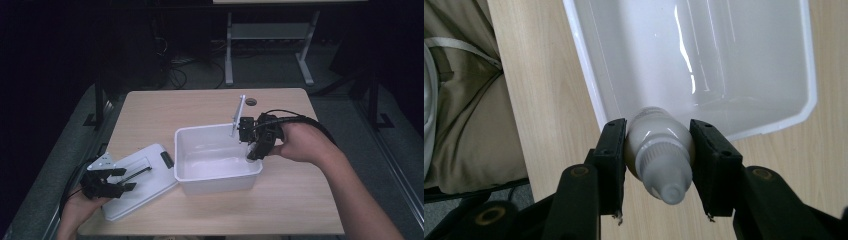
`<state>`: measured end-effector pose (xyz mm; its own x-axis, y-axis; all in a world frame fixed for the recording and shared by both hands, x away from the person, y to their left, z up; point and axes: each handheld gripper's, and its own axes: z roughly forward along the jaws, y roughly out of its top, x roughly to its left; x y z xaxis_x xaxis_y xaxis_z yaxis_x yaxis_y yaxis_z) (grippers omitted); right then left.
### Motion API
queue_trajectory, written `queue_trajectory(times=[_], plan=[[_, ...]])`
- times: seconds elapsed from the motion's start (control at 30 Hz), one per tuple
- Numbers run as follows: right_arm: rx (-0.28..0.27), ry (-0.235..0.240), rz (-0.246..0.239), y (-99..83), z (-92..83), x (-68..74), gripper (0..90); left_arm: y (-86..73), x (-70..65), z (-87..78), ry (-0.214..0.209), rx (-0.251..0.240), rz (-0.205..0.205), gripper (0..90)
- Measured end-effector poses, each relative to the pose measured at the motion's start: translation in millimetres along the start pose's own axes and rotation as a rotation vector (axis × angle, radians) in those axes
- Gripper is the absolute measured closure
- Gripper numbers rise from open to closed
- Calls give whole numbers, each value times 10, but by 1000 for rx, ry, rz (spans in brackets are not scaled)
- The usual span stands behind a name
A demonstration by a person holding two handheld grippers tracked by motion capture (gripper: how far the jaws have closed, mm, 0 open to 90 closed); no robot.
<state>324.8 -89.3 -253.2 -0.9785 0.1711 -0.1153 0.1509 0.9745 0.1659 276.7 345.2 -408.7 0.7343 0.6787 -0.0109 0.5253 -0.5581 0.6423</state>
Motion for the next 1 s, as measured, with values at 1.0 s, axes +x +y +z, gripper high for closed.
queue_trajectory(times=[1.0], plan=[[51, 39, 7, 28, 466, -87, 595, -4, 10, -14, 0, -6, -1, 318]])
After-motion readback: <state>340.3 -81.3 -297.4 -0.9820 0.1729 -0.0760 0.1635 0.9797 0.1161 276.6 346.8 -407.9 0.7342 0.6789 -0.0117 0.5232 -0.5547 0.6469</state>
